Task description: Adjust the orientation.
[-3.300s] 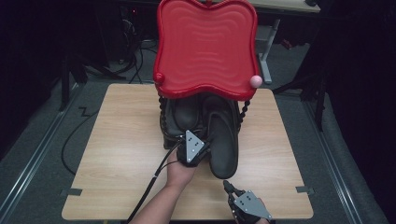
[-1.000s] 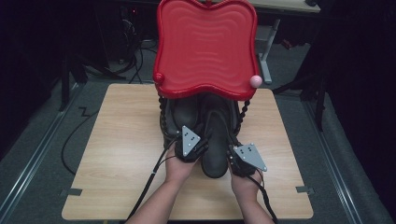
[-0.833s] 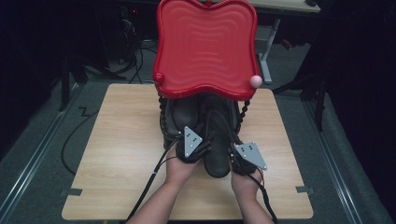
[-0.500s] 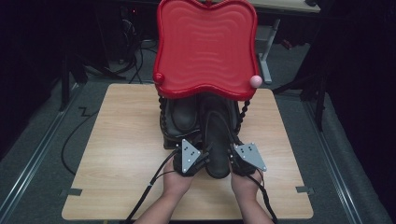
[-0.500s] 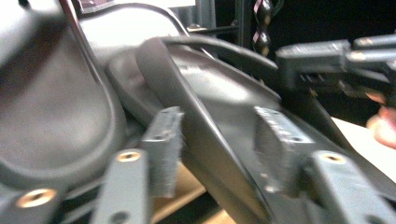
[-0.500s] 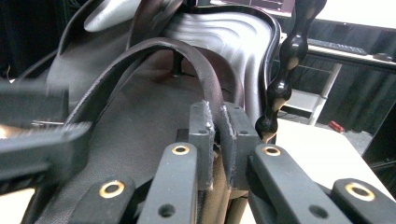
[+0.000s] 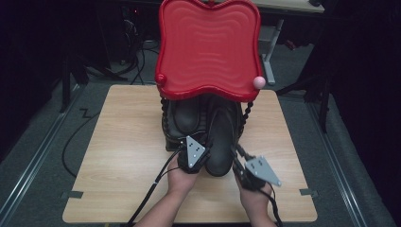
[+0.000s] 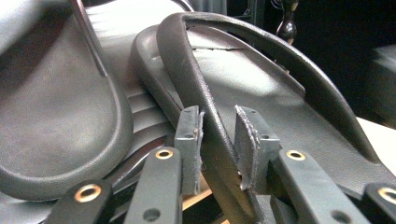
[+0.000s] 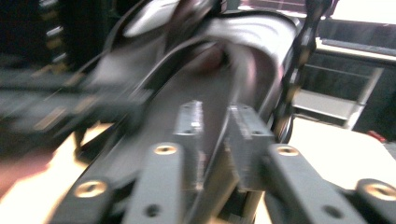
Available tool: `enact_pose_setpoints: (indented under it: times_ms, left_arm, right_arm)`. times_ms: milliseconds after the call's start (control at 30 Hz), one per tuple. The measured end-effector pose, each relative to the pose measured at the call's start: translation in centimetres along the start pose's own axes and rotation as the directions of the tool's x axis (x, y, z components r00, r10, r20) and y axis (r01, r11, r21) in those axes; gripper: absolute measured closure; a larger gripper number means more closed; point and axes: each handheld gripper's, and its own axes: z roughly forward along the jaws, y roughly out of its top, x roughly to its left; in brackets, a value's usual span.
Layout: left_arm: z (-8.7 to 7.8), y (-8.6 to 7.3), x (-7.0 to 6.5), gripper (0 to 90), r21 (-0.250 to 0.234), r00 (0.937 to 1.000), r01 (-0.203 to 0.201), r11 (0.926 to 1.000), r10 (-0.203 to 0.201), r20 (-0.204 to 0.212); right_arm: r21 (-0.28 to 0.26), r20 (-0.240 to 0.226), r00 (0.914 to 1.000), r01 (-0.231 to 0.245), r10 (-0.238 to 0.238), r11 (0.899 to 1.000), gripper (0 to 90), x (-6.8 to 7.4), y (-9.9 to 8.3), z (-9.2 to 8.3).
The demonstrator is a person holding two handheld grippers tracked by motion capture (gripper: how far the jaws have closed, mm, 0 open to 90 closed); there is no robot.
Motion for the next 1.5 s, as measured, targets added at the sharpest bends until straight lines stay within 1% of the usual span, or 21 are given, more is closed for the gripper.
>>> enact_pose_setpoints:
  times_ms: [67, 100, 167, 233, 267, 333, 367, 433, 467, 533, 667, 733, 800, 900, 967, 1033, 1067, 1167, 1267, 1367, 1500]
  left_arm:
    - [0.0, 0.0, 0.0, 71.6, 0.001, 1.0000, 0.002, 1.0000, -0.002, -0.006]
    - [0.0, 0.0, 0.0, 71.6, 0.001, 1.0000, 0.003, 1.0000, -0.003, -0.007]
    - [0.0, 0.0, -0.1, 71.7, 0.000, 0.9999, 0.008, 1.0000, -0.008, -0.011]
    - [0.1, 0.0, -0.2, 71.9, -0.001, 0.9998, 0.009, 1.0000, -0.009, -0.018]
    - [0.1, -0.1, -0.2, 71.9, -0.003, 0.9997, 0.013, 0.9999, -0.013, -0.020]
    - [0.0, -0.1, -0.3, 72.1, -0.002, 0.9996, 0.015, 0.9999, -0.015, -0.024]
    - [0.0, -0.1, -0.2, 72.2, -0.001, 0.9996, 0.017, 0.9999, -0.017, -0.024]
    - [0.0, -0.1, -0.2, 72.2, 0.002, 0.9995, 0.018, 0.9998, -0.018, -0.026]
    - [0.1, -0.1, -0.1, 73.0, 0.003, 0.9994, 0.019, 0.9998, -0.019, -0.029]
    - [0.1, -0.1, 0.2, 73.5, 0.001, 0.9991, 0.026, 0.9997, -0.026, -0.033]
    - [0.6, 0.1, 0.7, 72.4, -0.003, 0.9986, 0.034, 0.9994, -0.034, -0.040]
    - [0.8, 0.2, 0.9, 69.3, -0.006, 0.9988, 0.037, 0.9993, -0.037, -0.033]
    - [1.1, 0.3, 1.1, 63.7, -0.012, 0.9989, 0.043, 0.9990, -0.044, -0.016]
    - [1.1, 0.3, 1.3, 61.1, -0.025, 0.9994, 0.033, 0.9991, -0.033, 0.003]
    - [1.0, 0.3, 1.2, 57.2, -0.026, 0.9995, 0.025, 0.9994, -0.024, 0.018]
    - [0.5, 0.2, 1.2, 54.0, -0.031, 0.9996, 0.004, 0.9995, -0.004, 0.028]
    - [0.2, 0.1, 1.2, 53.6, -0.036, 0.9996, -0.004, 0.9993, 0.005, 0.027]
    - [-1.1, -0.2, 1.6, 53.4, -0.054, 0.9996, -0.009, 0.9985, 0.010, 0.027]
    - [-2.1, -0.7, 2.2, 53.7, -0.069, 0.9994, -0.031, 0.9971, 0.032, 0.011]
    - [-3.0, -1.5, 2.9, 58.7, -0.084, 0.9983, -0.051, 0.9952, 0.049, -0.033]
    - [-4.0, -2.7, 4.0, 67.7, -0.097, 0.9939, -0.058, 0.9936, 0.048, -0.100]
  right_arm:
    - [0.017, -0.027, 0.9996, 0.007, -0.006, 1.000, 89.5, 0.9, -1.5, -2.0]
    - [0.028, -0.039, 0.9991, 0.015, -0.014, 0.999, 89.6, 1.3, -2.0, -2.6]
    - [0.063, -0.082, 0.9962, 0.036, -0.031, 0.997, 89.6, 2.5, -3.0, -3.6]
    - [0.088, -0.125, 0.9907, 0.064, -0.052, 0.994, 89.6, 3.8, -3.8, -4.3]
    - [0.101, -0.150, 0.9864, 0.082, -0.066, 0.992, 89.6, 4.5, -4.2, -4.4]
    - [0.110, -0.162, 0.9817, 0.118, -0.099, 0.987, 89.6, 5.3, -4.6, -4.1]
    - [0.115, -0.157, 0.9812, 0.131, -0.113, 0.985, 89.6, 5.5, -4.8, -3.8]
    - [0.139, -0.135, 0.9857, 0.120, -0.101, 0.983, 89.7, 5.3, -5.0, -2.9]
    - [0.143, -0.132, 0.9867, 0.113, -0.095, 0.983, 89.7, 5.1, -5.1, -2.5]
    - [0.142, -0.109, 0.9891, 0.113, -0.098, 0.983, 89.7, 4.8, -5.2, -2.1]
    - [0.139, -0.078, 0.9936, 0.093, -0.082, 0.986, 89.7, 4.1, -5.0, -1.2]
    - [0.132, -0.066, 0.9945, 0.090, -0.081, 0.987, 89.7, 3.8, -5.0, -0.7]
    - [0.126, -0.060, 0.9949, 0.088, -0.081, 0.988, 89.6, 3.7, -4.9, -0.3]
    - [0.119, -0.052, 0.9956, 0.084, -0.078, 0.989, 89.6, 3.6, -4.6, 0.3]
    - [0.113, -0.051, 0.9961, 0.077, -0.072, 0.991, 89.6, 3.6, -4.5, 0.8]
    - [0.108, -0.050, 0.9965, 0.072, -0.067, 0.992, 89.6, 3.6, -4.4, 1.3]
    - [0.105, -0.051, 0.9967, 0.069, -0.064, 0.992, 89.6, 3.6, -4.3, 1.5]
    - [0.094, -0.048, 0.9971, 0.063, -0.059, 0.994, 89.6, 3.6, -4.0, 2.0]
    - [0.081, -0.040, 0.9976, 0.059, -0.056, 0.995, 89.6, 3.5, -3.5, 2.6]
    - [0.072, -0.031, 0.9977, 0.063, -0.060, 0.995, 89.6, 3.3, -3.1, 3.2]
    - [0.055, -0.017, 0.9978, 0.064, -0.064, 0.996, 89.6, 3.1, -2.6, 4.1]
